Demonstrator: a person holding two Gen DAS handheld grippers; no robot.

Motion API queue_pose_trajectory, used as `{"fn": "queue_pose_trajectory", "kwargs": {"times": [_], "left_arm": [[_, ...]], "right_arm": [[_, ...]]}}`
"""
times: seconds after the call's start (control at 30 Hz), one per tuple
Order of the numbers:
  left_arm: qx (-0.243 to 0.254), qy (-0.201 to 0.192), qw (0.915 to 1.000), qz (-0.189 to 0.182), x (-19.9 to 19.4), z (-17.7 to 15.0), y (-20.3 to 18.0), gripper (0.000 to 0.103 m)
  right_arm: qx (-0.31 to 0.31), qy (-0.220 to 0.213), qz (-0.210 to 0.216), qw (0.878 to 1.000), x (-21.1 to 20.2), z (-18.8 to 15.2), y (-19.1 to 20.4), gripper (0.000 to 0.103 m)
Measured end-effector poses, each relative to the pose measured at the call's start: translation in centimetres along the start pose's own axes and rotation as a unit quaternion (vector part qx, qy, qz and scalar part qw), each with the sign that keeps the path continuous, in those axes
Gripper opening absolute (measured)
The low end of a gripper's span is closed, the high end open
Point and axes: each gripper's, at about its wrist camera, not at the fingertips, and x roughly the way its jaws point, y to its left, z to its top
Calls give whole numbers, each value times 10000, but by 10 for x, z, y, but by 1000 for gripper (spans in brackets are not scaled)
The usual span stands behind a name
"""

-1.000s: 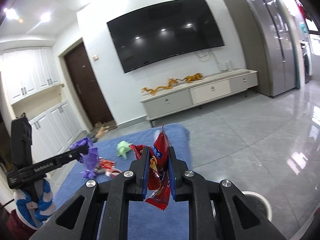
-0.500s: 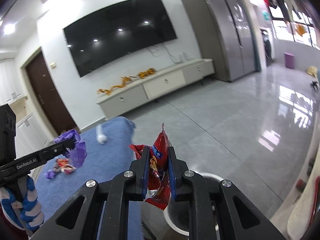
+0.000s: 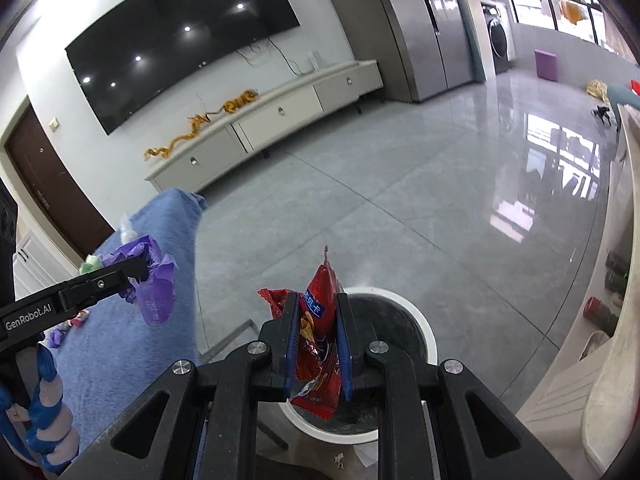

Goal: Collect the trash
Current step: 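Carry both wrappers over the bin and open both tools to drop them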

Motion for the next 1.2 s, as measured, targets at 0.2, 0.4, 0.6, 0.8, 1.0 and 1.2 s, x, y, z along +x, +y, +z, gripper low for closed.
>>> {"fn": "queue_pose_trajectory", "kwargs": {"times": [0.2, 0.4, 0.6, 0.8, 1.0, 1.2], "left_arm": [[-165, 367, 9991, -156, 37, 2, 1, 44], [-391, 611, 9965, -423, 59, 2, 3, 51], [-405, 657, 9959, -477, 62, 1, 2, 52], [-312, 493, 9979, -298, 45, -2, 5, 52], [-363, 321, 9985, -241, 21, -5, 15, 52], [-483, 105, 9986, -196, -7, -9, 30, 52]], "right_arm": [[241, 298, -60, 9992, 24, -6, -17, 21], [392, 444, -183, 9981, 32, -12, -30, 29], [360, 439, -284, 9980, 31, -11, -29, 29], [321, 351, -304, 9984, 23, -10, -25, 30], [247, 305, -347, 9986, 14, -8, -19, 30], [216, 645, -356, 9971, 29, -3, -11, 48]]}}
